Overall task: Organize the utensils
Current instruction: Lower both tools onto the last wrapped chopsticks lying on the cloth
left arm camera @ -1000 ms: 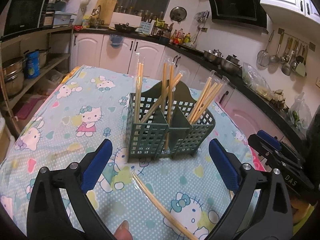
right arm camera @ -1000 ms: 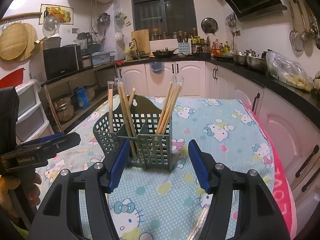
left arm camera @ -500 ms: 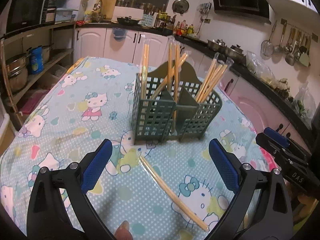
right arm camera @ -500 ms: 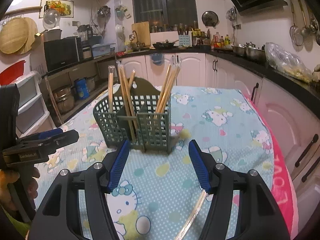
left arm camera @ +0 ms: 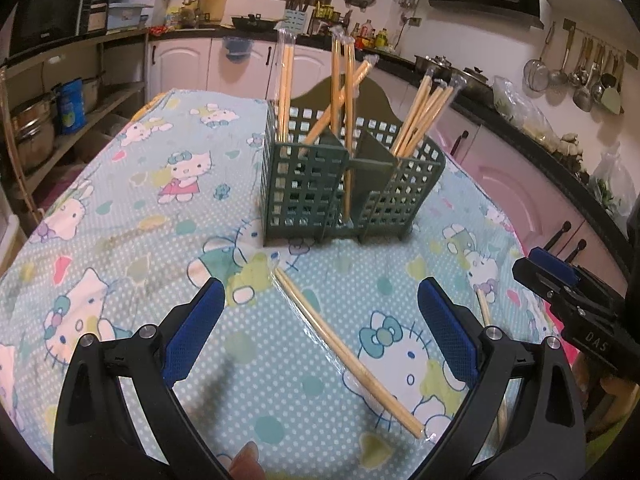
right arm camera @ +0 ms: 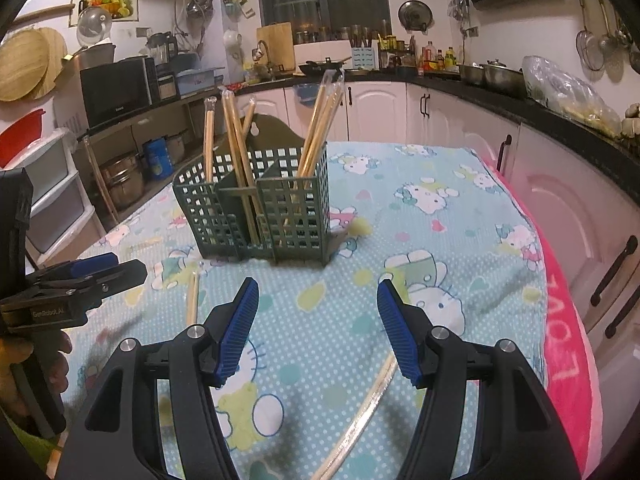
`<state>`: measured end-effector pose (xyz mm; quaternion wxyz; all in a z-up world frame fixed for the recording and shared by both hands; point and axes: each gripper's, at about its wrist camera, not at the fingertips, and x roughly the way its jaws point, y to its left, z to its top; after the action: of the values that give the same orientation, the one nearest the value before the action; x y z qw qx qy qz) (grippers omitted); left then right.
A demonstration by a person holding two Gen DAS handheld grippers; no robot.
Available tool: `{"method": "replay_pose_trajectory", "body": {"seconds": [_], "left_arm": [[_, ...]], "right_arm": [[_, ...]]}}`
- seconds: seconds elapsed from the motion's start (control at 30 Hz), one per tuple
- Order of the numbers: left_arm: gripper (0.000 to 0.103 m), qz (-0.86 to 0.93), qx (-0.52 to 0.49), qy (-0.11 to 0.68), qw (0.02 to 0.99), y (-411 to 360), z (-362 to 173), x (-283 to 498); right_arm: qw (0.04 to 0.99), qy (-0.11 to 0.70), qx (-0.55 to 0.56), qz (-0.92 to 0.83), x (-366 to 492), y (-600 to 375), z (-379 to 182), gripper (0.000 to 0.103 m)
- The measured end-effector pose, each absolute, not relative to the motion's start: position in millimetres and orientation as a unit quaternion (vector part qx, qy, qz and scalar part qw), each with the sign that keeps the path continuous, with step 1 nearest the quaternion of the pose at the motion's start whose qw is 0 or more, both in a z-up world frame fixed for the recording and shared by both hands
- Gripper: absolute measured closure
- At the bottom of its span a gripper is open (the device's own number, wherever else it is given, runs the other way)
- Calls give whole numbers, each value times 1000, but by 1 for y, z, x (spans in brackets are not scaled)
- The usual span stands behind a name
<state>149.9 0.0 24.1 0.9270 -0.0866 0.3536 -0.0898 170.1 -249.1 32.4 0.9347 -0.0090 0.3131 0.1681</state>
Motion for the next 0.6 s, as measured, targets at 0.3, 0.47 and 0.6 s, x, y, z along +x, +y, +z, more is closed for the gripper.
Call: {"method": "replay_pose_trajectory", "body": {"seconds": [0.3, 0.47, 0.6], "left_arm": [[15, -98, -105, 392, 909, -4, -1, 154], [15, -106, -121, 411, 898, -8, -15, 159], [15, -111, -131, 422, 890, -13, -25, 163]], "right_arm": [[925, 345, -4, 159, 170, -259, 13, 43], [918, 368, 2, 147, 174, -269, 0, 44], [915, 379, 6, 140, 175, -275, -8, 44]]}}
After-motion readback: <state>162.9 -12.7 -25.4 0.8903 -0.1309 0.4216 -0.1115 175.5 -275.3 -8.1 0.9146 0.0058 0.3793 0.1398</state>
